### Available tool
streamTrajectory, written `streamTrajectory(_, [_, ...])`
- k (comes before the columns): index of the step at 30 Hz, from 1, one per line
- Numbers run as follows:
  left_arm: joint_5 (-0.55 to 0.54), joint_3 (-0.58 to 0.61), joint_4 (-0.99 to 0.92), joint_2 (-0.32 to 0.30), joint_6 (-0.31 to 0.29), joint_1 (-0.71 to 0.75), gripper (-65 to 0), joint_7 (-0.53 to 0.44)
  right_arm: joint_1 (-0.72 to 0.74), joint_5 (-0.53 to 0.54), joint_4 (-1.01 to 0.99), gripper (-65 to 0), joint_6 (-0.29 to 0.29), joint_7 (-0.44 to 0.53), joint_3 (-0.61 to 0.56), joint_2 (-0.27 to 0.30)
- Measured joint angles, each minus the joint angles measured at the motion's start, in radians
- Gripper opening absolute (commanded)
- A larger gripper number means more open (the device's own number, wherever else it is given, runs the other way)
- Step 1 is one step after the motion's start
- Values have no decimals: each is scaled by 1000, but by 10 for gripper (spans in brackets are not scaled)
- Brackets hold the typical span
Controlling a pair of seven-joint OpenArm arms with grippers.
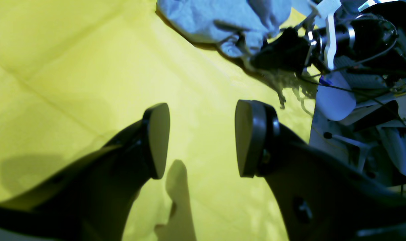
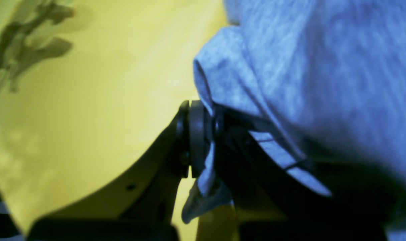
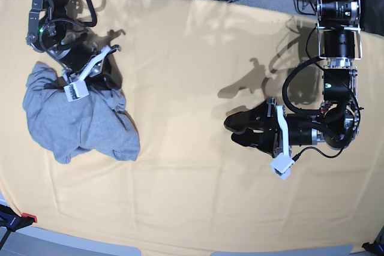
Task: Layout the t-shirt on the table in an organized manner, then fold the t-shirt properly
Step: 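Lift the t-shirt with the right gripper and drag it across the table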
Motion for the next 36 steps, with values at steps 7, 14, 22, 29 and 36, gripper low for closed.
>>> streamTrajectory(7, [0, 0, 0, -2, 0, 0, -321, 0, 0, -29, 183, -650, 5, -37, -218, 0])
streamTrajectory(14, [33, 0, 0, -13, 0, -1, -321, 0, 1, -165, 263, -650, 8, 19, -409, -1])
streamTrajectory(22, [33, 0, 0, -24, 0, 0, -320, 0, 35, -381, 269, -261, 13, 77, -481, -28])
streamTrajectory(29, [23, 0, 0, -93, 0, 47, -320, 0, 48, -431, 470, -207, 16, 2, -392, -34])
streamTrajectory(36, [-60, 20, 2, -113, 0, 145, -320, -5, 12, -431, 516, -207, -134, -53, -89, -26])
